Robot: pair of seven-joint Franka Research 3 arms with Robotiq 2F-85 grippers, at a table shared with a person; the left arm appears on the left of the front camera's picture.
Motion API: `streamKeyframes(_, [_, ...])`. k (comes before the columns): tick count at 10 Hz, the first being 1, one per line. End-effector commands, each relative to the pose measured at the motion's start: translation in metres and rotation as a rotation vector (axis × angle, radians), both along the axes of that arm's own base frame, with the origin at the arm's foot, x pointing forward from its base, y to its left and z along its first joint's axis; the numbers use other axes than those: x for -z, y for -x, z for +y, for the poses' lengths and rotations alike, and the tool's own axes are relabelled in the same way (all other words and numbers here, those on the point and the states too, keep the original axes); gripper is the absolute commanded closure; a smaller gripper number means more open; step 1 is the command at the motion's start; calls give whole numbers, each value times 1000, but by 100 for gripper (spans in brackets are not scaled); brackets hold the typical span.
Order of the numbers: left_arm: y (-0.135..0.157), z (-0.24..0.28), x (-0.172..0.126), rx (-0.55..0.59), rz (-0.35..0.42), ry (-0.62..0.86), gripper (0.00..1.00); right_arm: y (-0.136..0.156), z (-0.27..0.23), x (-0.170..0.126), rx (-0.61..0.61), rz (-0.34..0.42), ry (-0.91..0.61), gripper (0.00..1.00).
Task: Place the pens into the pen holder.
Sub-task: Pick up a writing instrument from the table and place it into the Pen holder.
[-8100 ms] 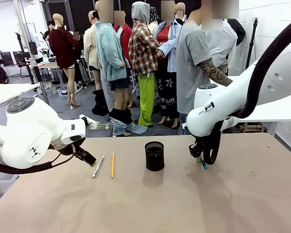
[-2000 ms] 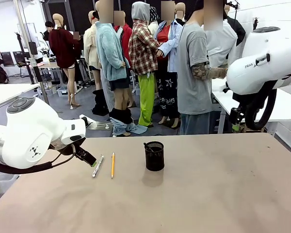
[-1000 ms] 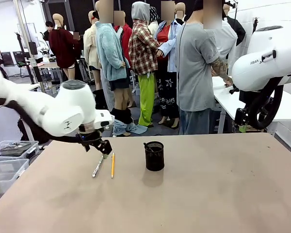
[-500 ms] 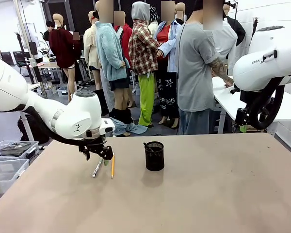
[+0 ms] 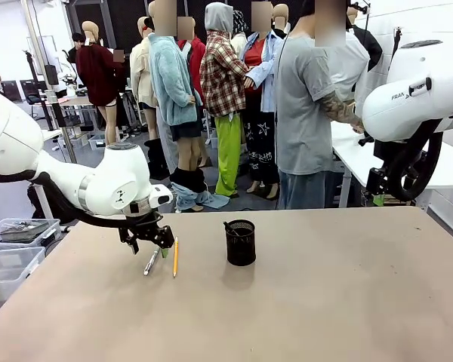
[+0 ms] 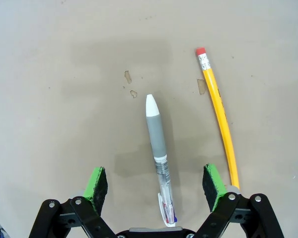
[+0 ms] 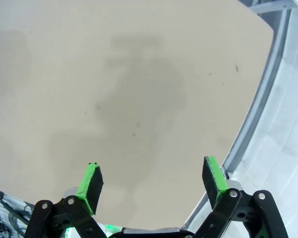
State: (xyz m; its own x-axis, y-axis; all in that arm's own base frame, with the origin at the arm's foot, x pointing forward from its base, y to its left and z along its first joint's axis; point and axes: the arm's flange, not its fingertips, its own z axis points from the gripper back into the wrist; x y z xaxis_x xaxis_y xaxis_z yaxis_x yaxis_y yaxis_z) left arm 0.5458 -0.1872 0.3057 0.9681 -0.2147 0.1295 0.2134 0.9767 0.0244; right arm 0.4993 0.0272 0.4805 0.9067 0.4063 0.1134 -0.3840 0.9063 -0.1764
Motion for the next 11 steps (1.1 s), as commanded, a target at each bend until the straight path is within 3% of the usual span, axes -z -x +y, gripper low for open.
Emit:
streamKeyframes(1, [-12, 0, 3, 10, 26, 12, 3, 0, 0, 0, 1, 1, 10, 0])
streamKeyframes(2, [-11, -1, 4, 9, 23, -11, 14, 0, 0, 0, 1, 1, 10, 0])
streamKeyframes(6, [-10, -4, 4, 25, 48, -49, 93, 0, 0, 0, 1, 1, 10, 0])
streamKeyframes(7, [-11, -4, 3, 27, 55, -54, 100, 0, 0, 0, 1, 1, 10, 0])
streamKeyframes(11, [-11, -2, 4, 40, 75, -66, 100, 0, 0, 0, 1, 1, 10, 0])
